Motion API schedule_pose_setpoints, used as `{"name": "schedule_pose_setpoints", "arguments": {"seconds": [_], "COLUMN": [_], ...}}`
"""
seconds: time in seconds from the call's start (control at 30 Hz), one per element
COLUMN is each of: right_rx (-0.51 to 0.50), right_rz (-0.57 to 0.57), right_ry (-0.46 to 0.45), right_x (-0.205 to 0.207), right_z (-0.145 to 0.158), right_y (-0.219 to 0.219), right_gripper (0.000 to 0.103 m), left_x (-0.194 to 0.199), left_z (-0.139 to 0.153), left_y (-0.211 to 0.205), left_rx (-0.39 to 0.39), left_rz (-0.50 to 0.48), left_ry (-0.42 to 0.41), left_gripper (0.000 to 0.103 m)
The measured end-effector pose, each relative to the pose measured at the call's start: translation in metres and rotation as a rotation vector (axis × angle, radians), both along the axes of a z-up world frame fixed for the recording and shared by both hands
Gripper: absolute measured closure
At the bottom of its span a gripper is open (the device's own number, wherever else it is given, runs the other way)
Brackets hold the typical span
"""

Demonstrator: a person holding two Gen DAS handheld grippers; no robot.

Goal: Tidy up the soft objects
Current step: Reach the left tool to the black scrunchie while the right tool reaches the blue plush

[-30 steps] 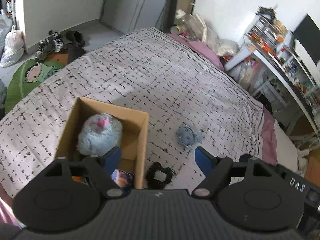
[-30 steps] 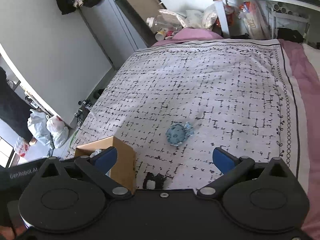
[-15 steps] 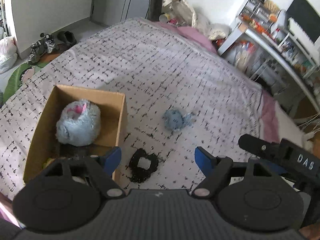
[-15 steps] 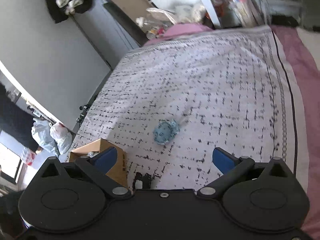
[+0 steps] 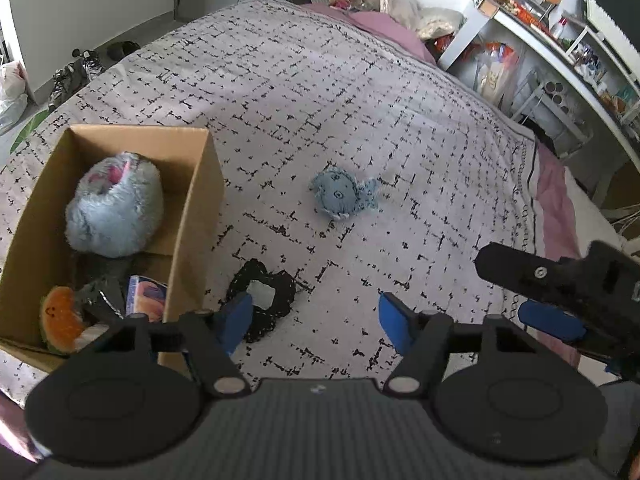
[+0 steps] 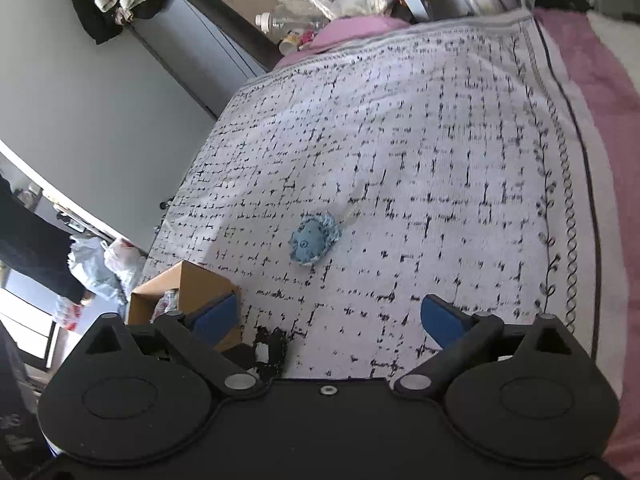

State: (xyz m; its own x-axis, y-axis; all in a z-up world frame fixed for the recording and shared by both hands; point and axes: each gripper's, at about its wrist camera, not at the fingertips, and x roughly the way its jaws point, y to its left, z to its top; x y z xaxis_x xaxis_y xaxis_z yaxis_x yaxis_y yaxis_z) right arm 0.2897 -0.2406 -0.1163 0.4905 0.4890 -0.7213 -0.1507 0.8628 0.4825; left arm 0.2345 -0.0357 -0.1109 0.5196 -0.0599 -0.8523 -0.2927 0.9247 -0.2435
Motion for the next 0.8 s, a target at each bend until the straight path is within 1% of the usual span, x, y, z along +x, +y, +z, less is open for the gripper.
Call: {"name": "schedule_pose_setpoints", "arguments": {"seconds": [0.03, 0.13, 0.33, 0.5, 0.63, 0.8], "right_rx": [0.005, 0.015, 0.042, 0.058, 0.078, 0.087], "right_rz": [0.002, 0.004, 0.013, 0.006, -0.002, -0.003], "right_ry": [0.011, 0.043, 0.087, 0.107, 0.127, 0.136], "right_x": [0.001, 0.004, 0.011, 0.016, 0.022, 0.025], "right_z": [-0.002, -0.01, -0.021, -0.028, -0.033, -0.036], "right_y": [-0.001, -0.002, -0.003, -0.005, -0.009, -0.01], "right_gripper": [0.011, 0.016, 0.024, 0.024, 0.024, 0.024], "left_x": [0.002, 0.007, 0.017, 0.028, 0.036, 0.043], "left_z": [-0.003, -0.013, -0.031, -0.043, -0.049, -0.06], "left_y": [-0.001, -0.004, -0.008, -0.013, -0.02, -0.027], "left_rx": [0.0, 0.009, 0.05, 0.101, 0.184, 0.241], "left_rz": [-0.001, 0.001, 0.009, 0.003, -0.012, -0.031], "left_ry": [0.008, 0.033, 0.066, 0.1, 0.121, 0.158], "left_gripper": [0.041, 0.046, 0.048, 0.048, 0.048, 0.048]}}
